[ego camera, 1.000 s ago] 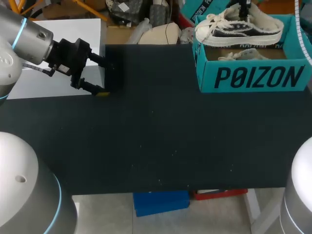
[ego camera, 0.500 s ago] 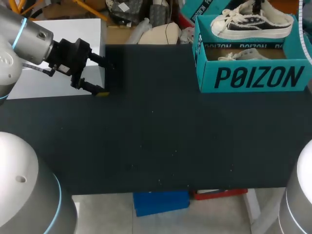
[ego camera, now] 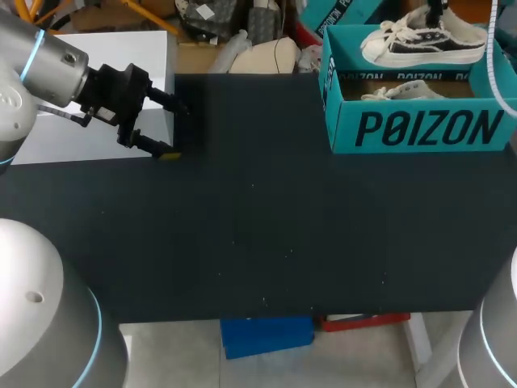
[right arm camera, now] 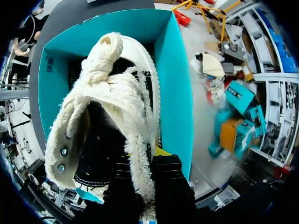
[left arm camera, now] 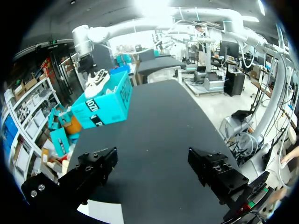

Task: Take the shoe out of the shoebox, open the shoe tongue, remove and reinsert the insole, then place the shoe into the shoebox

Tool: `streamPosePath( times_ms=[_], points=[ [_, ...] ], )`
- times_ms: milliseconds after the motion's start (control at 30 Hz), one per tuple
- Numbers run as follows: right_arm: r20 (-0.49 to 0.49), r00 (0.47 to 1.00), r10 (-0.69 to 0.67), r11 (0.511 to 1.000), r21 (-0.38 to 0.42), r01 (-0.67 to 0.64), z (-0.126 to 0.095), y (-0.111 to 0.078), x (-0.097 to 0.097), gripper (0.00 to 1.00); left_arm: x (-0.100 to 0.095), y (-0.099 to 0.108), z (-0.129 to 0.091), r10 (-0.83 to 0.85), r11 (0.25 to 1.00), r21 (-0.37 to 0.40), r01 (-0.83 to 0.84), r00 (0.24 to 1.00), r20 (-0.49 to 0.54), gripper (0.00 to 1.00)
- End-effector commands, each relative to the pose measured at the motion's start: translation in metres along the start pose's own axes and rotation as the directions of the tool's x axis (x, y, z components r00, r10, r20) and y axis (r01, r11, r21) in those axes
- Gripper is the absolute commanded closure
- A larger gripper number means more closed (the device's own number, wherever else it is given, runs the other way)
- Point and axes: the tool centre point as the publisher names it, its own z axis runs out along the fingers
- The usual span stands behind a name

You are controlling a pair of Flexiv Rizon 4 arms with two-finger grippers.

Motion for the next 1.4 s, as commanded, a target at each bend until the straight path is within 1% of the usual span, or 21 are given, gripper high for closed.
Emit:
streamPosePath(
  times_ms=[33, 267, 400, 567, 767, 967, 1167, 1400],
  points=[
    [-0.065, 0.998, -0.002, 1.000, -0.006, 0.001, 0.017, 0.007, -0.026, 1.00, 0.001, 0.001, 0.001, 0.002, 1.000, -0.002, -0.002, 1.000, 0.003, 0.00],
    [-0.061, 0.998, -0.034, 0.999, -0.022, 0.032, 0.034, 0.010, -0.034, 1.00, 0.001, 0.001, 0.001, 0.002, 1.000, -0.002, -0.002, 1.000, 0.003, 0.00],
    [-0.049, 0.998, -0.046, 0.998, -0.047, 0.044, 0.042, 0.016, -0.039, 1.00, 0.001, 0.001, 0.001, 0.002, 1.000, -0.002, -0.002, 1.000, 0.003, 0.00],
    [-0.053, 0.997, -0.061, 0.995, -0.078, 0.056, 0.056, 0.028, -0.039, 1.00, 0.001, 0.001, 0.001, 0.002, 1.000, -0.002, -0.002, 1.000, 0.003, 0.00],
    [-0.079, 0.995, -0.063, 0.995, -0.084, 0.057, 0.075, 0.036, -0.033, 1.00, 0.001, 0.001, 0.001, 0.002, 1.000, -0.002, -0.002, 1.000, 0.003, 0.00],
    [-0.094, 0.994, -0.053, 0.995, -0.095, 0.044, 0.090, 0.042, -0.024, 1.00, 0.001, 0.001, 0.001, 0.002, 1.000, -0.002, -0.002, 1.000, 0.003, 0.00],
    [-0.076, 0.996, -0.039, 0.995, -0.100, 0.032, 0.099, 0.046, -0.017, 1.00, 0.001, 0.001, 0.001, 0.002, 1.000, -0.002, -0.002, 1.000, 0.003, 0.00],
    [-0.095, 0.994, -0.051, 0.994, -0.100, 0.042, 0.113, 0.052, -0.008, 1.00, 0.001, 0.001, 0.001, 0.002, 1.000, -0.002, -0.002, 1.000, 0.003, 0.00]
  ],
)
